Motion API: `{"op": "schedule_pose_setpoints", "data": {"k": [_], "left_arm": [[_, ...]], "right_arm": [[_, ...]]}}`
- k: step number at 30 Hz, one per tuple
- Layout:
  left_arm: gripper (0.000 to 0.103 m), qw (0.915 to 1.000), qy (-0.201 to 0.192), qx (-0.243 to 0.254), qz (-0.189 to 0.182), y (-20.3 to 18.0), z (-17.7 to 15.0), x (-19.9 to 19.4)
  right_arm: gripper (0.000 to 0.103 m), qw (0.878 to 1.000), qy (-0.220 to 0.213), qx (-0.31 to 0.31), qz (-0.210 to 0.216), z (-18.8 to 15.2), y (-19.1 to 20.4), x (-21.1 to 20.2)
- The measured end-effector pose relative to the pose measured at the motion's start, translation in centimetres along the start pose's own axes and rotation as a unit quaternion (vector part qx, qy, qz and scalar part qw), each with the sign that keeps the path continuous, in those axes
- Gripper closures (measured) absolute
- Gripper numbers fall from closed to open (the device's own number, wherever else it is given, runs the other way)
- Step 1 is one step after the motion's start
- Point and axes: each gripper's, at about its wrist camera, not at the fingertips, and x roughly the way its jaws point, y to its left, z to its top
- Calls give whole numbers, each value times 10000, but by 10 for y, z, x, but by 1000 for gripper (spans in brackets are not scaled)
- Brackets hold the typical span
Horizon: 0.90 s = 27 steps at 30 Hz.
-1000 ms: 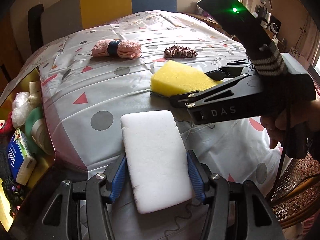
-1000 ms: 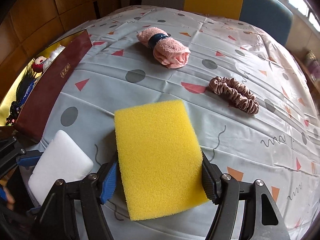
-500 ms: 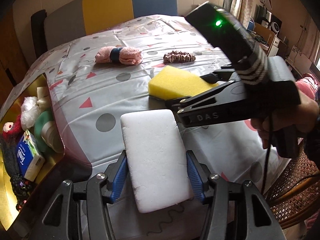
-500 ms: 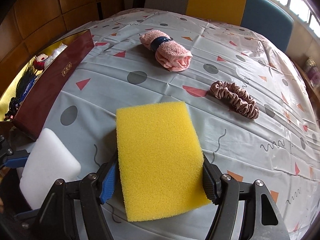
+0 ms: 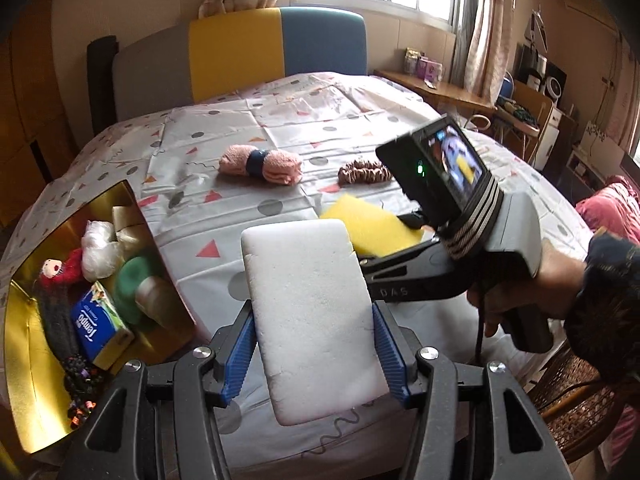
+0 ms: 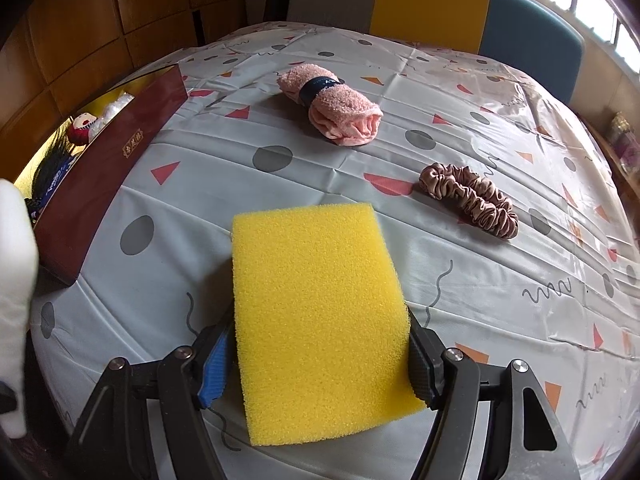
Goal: Organize soft objects
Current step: 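Raise the yellow sponge with the right gripper while the left gripper holds the foam block, then carry the white foam block into the gold tray and open the left gripper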
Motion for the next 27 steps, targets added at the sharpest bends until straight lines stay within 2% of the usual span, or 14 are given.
{"op": "schedule_pose_setpoints", "data": {"k": [15, 27], "left_arm": [[47, 9992, -173, -348, 116, 18, 5, -19], [47, 9958, -302, -838, 195, 53, 9, -38]], "right_arm": [[31, 10000, -58, -51, -33, 0, 1, 1], [31, 9999, -66, -62, -55, 0, 1, 1]]}}
